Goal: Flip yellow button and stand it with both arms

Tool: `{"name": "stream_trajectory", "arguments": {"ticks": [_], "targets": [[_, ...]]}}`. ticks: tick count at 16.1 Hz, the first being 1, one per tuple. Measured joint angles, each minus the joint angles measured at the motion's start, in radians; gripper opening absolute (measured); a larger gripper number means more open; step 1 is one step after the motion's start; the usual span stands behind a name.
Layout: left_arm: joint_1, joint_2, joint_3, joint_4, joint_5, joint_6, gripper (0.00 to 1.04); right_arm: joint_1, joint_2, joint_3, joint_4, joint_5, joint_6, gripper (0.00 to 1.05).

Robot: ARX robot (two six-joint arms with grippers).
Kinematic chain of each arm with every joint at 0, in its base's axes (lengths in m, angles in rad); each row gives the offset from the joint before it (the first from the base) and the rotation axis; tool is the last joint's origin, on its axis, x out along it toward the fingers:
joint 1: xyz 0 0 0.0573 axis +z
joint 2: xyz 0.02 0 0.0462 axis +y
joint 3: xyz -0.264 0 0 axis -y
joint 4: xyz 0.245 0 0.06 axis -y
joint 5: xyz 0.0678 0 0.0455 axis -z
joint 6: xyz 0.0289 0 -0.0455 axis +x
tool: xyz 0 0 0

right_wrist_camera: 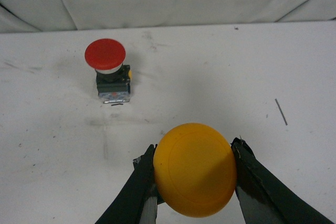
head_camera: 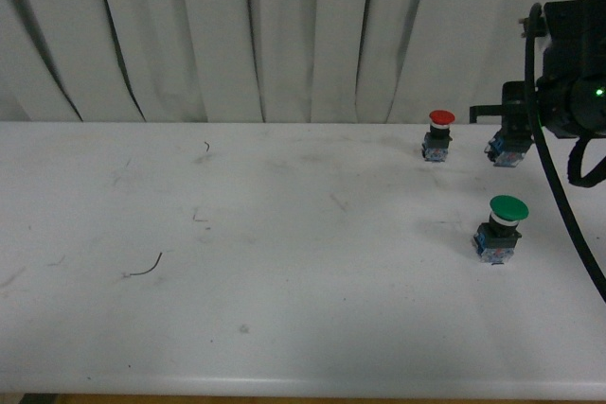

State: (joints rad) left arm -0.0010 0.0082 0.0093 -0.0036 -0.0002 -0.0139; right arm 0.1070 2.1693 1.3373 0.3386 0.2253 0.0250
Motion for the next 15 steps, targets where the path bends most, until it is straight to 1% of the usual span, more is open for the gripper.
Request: {"name": "stream_trajectory", "arguments": {"ticks": [3, 7, 11, 15], "targets": [[0.0, 0.0, 0.0, 0.0, 0.0, 0.0, 0.98, 0.021, 0.025, 0.037, -0.046, 0.016, 0.022, 0.36], [0.0, 0.0, 0.0, 0.0, 0.0, 0.0, 0.98, 0.069, 0.092, 0.139, -0.115, 0.068, 0.054, 0.36], [0.0, 0.0, 0.0, 0.0, 0.0, 0.0, 0.98, 0.076, 0.154, 0.188, -0.128, 0.12, 0.045, 0.36], [0.0, 0.0, 0.0, 0.0, 0.0, 0.0, 0.98, 0.068, 0.186, 0.209, -0.13, 0.137, 0.022, 0.36]]}}
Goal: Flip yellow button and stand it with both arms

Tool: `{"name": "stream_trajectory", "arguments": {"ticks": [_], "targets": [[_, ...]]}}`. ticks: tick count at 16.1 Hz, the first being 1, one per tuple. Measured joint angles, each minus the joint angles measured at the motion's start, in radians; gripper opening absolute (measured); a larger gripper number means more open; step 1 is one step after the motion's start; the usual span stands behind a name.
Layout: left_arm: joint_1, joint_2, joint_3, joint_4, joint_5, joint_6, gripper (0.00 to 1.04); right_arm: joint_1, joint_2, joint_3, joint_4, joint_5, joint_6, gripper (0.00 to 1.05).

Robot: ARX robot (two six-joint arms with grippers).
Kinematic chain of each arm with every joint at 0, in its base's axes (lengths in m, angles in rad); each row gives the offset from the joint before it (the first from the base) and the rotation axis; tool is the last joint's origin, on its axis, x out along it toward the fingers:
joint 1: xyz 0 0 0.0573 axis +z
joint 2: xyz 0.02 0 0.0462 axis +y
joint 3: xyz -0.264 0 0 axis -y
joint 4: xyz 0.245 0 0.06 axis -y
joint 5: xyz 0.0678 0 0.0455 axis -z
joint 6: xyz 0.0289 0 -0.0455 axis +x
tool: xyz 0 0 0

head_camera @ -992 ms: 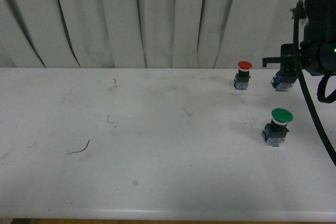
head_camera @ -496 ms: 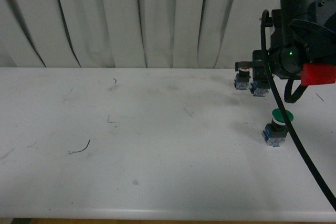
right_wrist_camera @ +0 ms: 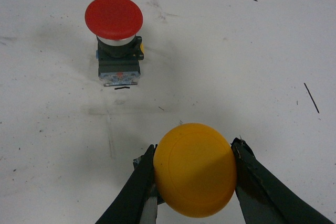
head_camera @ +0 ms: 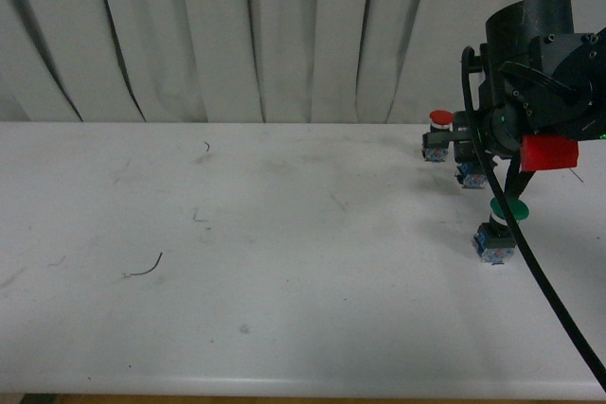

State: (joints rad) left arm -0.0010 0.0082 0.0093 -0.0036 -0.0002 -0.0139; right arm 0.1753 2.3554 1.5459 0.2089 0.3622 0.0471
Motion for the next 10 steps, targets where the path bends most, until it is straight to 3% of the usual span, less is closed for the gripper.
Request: {"name": "stream_trajectory", "arguments": {"ticks": [10], "targets": [[0.0, 0.0, 0.0, 0.0, 0.0, 0.0, 0.98, 0.009, 0.032, 0.016, -0.019, -0.022, 0.0, 0.36]]}}
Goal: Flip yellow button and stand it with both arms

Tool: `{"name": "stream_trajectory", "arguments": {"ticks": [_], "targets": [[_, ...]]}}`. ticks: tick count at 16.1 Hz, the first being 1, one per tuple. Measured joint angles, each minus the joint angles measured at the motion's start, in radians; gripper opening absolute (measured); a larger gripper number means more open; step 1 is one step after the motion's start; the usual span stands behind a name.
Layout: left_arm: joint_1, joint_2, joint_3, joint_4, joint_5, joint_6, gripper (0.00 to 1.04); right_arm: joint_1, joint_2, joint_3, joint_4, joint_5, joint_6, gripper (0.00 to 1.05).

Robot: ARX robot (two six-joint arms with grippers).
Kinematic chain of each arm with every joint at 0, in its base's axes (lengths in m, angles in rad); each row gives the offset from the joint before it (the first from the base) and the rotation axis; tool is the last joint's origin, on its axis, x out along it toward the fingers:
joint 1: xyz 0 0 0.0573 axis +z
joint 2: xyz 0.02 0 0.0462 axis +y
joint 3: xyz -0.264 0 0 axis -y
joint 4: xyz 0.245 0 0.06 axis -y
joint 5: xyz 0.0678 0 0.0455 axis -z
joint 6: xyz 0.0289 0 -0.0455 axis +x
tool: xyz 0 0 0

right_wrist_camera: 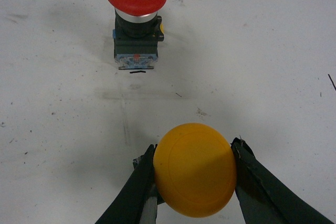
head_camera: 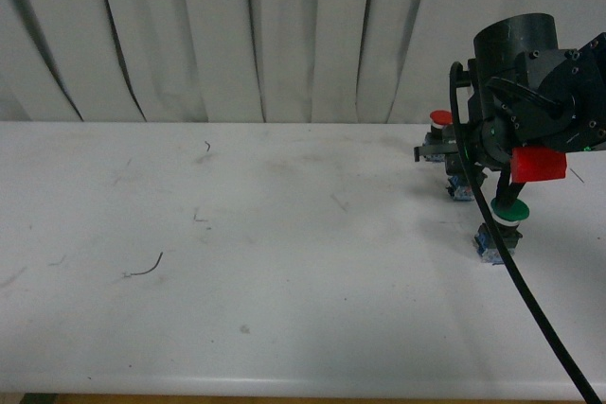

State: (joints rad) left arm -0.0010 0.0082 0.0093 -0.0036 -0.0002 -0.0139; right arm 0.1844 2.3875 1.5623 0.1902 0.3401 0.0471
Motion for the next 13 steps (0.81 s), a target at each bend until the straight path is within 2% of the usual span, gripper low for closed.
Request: {"name": "stream_trajectory", "arguments": {"ticks": [5, 6, 11, 13], "targets": [[0.0, 0.0, 0.0, 0.0, 0.0, 0.0, 0.98, 0.001, 0.001, 0.0, -0.018, 0.009, -0.007, 0.36], [0.0, 0.0, 0.0, 0.0, 0.0, 0.0, 0.98, 0.001, 0.001, 0.0, -0.018, 0.009, -0.011, 0.43], [0.0, 0.0, 0.0, 0.0, 0.0, 0.0, 0.98, -0.002, 0.001, 0.0, -0.01, 0.008, -0.012, 0.99], [0.0, 0.0, 0.0, 0.0, 0.0, 0.0, 0.98, -0.002, 0.0, -0.005, 0.008, -0.011, -0.008, 0.98]]}}
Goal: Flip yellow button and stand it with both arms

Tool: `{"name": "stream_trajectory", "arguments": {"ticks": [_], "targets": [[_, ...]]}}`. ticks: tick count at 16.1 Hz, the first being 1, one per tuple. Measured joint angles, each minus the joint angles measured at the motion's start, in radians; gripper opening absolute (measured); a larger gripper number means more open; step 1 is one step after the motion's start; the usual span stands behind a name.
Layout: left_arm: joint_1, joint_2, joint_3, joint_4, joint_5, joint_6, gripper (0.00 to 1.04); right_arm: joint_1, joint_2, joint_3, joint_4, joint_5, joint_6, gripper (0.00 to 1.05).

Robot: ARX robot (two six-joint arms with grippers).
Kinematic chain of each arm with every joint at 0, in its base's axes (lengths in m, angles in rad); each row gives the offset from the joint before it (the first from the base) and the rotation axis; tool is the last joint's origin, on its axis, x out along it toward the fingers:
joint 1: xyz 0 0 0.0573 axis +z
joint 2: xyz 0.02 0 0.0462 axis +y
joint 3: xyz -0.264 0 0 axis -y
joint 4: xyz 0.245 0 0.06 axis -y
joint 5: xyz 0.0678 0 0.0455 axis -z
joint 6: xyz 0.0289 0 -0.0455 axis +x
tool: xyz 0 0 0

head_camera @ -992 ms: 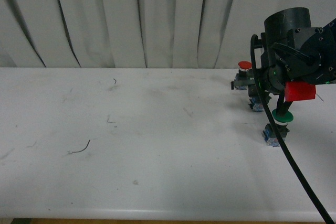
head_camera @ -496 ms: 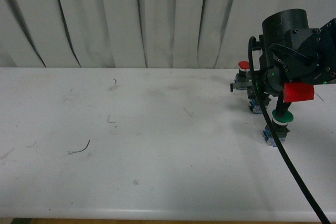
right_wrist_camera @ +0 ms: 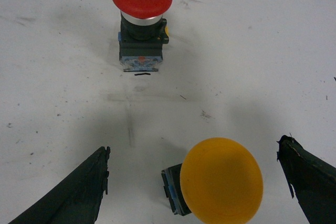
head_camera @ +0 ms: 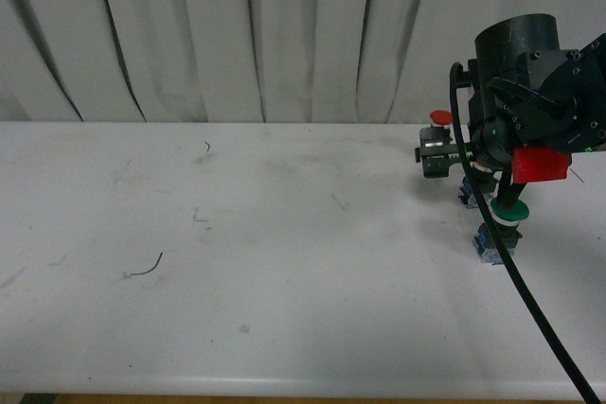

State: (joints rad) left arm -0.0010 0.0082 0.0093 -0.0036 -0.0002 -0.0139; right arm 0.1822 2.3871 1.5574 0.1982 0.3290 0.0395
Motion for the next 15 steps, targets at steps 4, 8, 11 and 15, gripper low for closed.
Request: {"name": "stream_trajectory", "arguments": {"ticks": [4, 8, 11, 15], "targets": [[0.0, 0.0, 0.0, 0.0, 0.0, 0.0, 0.98, -0.014, -0.111, -0.099, 0.095, -0.093, 0.014, 0.98], [0.0, 0.0, 0.0, 0.0, 0.0, 0.0, 0.98, -0.087, -0.456, -0.39, 0.329, -0.242, 0.016, 0.98], [0.0, 0.0, 0.0, 0.0, 0.0, 0.0, 0.98, -0.186, -0.803, -0.808, 0.64, -0.322, -0.021, 0.75], [0.0, 0.0, 0.0, 0.0, 0.0, 0.0, 0.98, -0.187, -1.181, -1.138, 0.581, -0.325, -0.032, 0.46]]}}
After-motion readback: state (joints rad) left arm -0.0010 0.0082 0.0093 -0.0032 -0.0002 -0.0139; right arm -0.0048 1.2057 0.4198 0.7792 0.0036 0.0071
